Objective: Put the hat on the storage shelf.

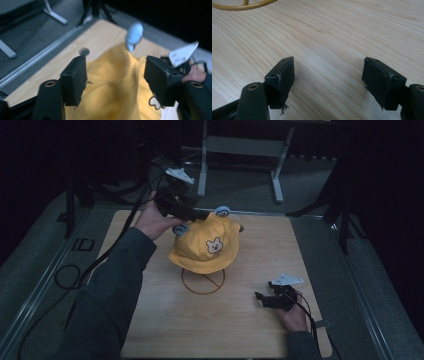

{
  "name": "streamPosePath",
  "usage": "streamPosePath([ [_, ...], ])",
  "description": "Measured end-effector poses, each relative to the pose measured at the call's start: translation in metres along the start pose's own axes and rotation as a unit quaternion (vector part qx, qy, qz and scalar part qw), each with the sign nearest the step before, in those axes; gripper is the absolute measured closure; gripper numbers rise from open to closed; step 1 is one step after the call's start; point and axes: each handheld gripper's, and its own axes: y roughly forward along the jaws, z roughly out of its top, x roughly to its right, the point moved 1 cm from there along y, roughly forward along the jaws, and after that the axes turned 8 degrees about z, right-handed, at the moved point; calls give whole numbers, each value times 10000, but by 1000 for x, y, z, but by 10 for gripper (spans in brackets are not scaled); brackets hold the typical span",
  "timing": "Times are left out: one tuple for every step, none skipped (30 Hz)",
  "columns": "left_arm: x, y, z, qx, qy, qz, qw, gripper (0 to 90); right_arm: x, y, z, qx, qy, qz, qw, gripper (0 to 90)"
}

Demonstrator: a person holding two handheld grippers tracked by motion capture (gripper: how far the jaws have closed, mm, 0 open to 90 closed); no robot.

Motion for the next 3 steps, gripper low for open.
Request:
streamPosePath([
  [-3, -6, -1, 38, -8, 74, 10000, 330, 0, 0, 0, 0, 1, 0, 10000, 261],
  [-8, -16, -3, 117, 28, 299, 9995, 329, 0, 0, 0, 0, 3, 0, 10000, 261],
  [-8, -16, -3, 117, 28, 299, 9995, 330, 0, 0, 0, 0, 3, 0, 10000, 261],
])
